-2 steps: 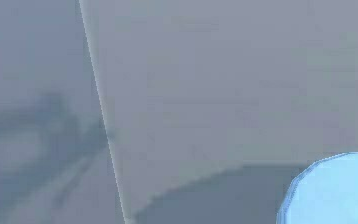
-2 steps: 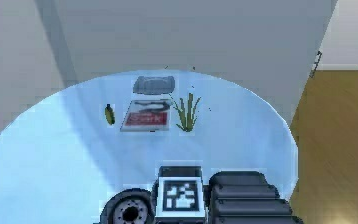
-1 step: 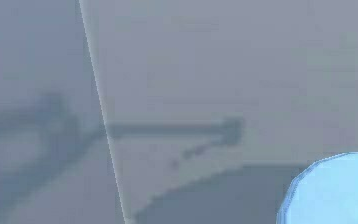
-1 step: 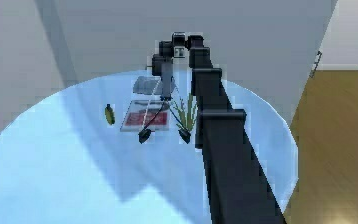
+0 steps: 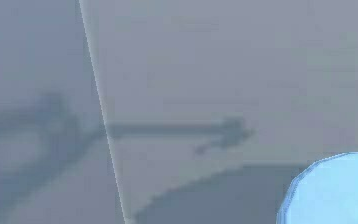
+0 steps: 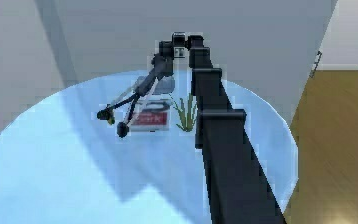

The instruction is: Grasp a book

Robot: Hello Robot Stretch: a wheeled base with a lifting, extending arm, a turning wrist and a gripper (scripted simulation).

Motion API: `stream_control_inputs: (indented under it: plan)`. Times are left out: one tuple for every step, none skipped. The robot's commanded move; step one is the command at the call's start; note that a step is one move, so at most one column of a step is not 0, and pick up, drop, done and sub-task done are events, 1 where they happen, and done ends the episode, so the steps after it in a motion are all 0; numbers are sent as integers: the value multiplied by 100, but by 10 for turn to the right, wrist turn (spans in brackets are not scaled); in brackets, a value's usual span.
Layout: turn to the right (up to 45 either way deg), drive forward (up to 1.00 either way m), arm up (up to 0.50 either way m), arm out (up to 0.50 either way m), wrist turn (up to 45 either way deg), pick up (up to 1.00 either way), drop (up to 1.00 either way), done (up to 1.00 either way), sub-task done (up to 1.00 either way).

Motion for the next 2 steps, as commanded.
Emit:
stream_control_inputs:
  plan:
    - [0, 0, 0, 0, 450, 0, 0, 0, 0]
    - [0, 0, 0, 0, 450, 0, 0, 0, 0]
